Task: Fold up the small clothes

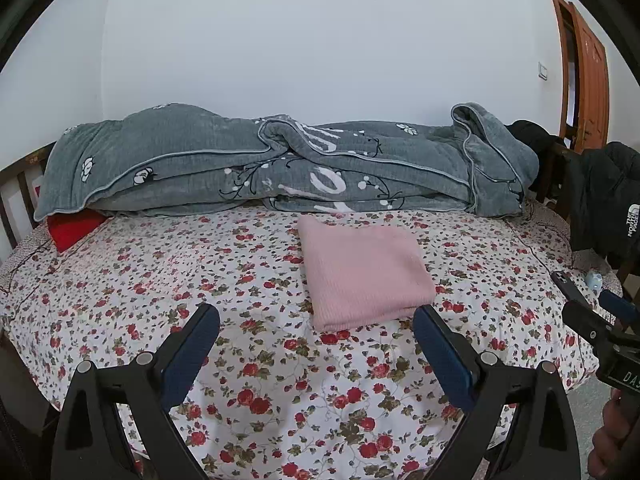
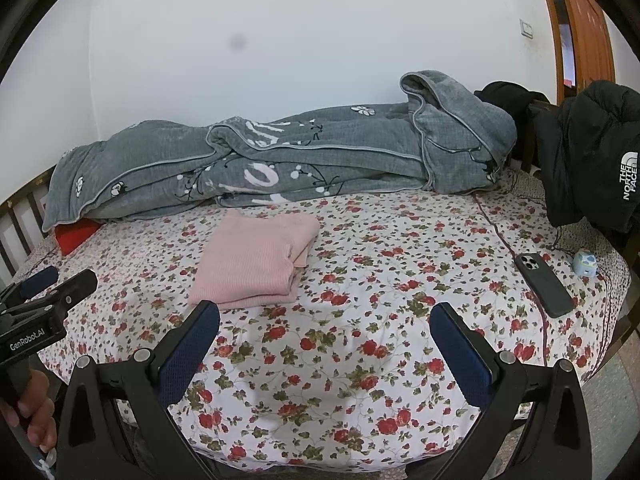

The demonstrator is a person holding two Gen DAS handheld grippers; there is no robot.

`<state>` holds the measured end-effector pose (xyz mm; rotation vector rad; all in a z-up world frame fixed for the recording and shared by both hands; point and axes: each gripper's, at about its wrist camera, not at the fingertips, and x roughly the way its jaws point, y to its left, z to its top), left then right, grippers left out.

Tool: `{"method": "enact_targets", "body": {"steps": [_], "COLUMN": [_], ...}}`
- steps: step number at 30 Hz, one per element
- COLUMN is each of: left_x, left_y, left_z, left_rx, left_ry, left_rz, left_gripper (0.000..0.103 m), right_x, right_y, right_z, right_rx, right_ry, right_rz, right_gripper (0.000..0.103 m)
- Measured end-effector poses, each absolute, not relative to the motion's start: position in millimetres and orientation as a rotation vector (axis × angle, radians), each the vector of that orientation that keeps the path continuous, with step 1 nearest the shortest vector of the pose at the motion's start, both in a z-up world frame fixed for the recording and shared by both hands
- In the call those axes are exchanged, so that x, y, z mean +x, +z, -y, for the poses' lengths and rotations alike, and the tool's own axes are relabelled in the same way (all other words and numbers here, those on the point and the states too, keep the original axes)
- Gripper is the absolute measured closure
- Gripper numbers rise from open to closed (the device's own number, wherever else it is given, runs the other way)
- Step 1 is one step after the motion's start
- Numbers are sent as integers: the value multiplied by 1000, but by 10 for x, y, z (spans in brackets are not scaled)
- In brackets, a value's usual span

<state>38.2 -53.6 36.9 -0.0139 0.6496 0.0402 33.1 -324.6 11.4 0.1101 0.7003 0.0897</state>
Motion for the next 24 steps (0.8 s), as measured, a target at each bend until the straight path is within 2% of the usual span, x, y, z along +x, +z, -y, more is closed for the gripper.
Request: {"method": "enact_targets", "body": {"steps": [24], "left_x": [378], "left_y": [382], "left_z": [534], "left_rx": [-20], "left_ry": [39], "left_rz": [-647], "left_gripper": [5], "right_x": [317], "right_y": [120], "right_z": [3244], "right_rx": [113], "right_ry": [88], "right_rz": [-697], "right_gripper": [0]}}
